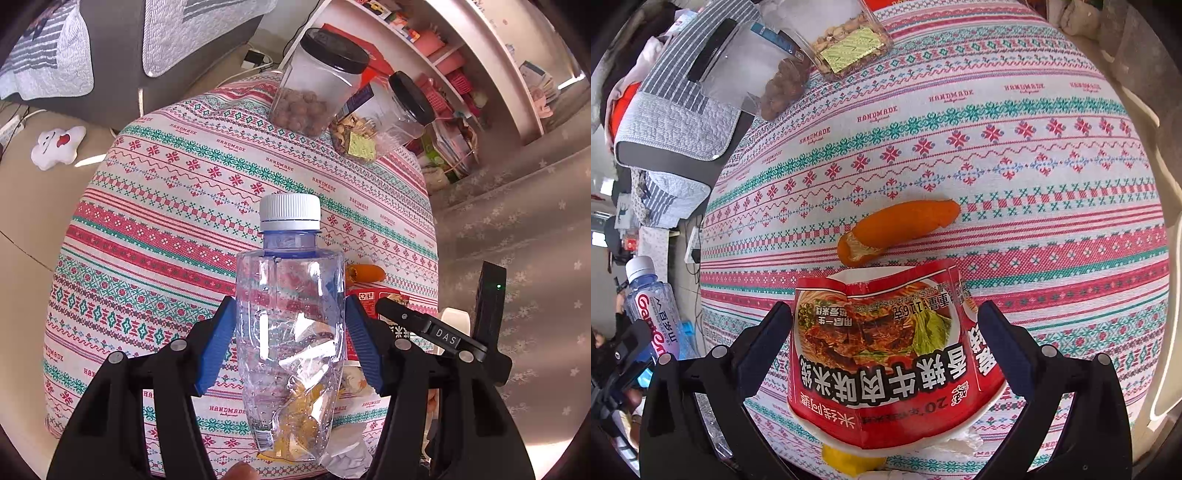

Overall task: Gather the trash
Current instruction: 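Grasp the red noodle cup with the right gripper and lift it while the left gripper holds the bottle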

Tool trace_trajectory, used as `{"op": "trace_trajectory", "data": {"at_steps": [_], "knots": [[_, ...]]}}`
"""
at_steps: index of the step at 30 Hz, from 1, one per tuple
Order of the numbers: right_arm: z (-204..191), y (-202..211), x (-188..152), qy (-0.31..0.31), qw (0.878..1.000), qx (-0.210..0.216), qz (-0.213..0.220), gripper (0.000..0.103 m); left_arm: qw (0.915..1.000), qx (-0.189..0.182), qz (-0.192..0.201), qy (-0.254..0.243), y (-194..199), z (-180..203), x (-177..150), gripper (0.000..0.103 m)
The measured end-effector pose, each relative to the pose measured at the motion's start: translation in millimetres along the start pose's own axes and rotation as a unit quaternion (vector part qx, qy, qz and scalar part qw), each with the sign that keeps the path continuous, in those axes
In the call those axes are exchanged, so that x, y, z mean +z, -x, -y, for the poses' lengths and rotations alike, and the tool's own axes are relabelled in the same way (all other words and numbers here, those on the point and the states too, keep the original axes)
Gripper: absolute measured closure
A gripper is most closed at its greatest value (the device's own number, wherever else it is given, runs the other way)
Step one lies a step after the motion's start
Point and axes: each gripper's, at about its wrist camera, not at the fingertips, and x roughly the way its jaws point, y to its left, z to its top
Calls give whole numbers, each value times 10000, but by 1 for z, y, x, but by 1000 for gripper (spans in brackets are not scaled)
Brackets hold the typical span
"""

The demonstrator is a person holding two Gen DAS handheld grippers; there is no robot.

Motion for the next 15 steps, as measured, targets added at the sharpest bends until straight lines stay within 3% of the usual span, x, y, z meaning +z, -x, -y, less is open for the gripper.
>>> {"op": "trace_trajectory", "data": {"at_steps": [6,11,15], "knots": [[4,0,-2,-107,9997,211,56,8,10000,32,-8,17,-2,0,0,43],[-1,19,-3,-3,9990,188,412,31,10000,31,31,2,-1,0,0,43],[-5,22,-5,146,9990,191,364,33,10000,14,63,-2,0,0,0,43]]}}
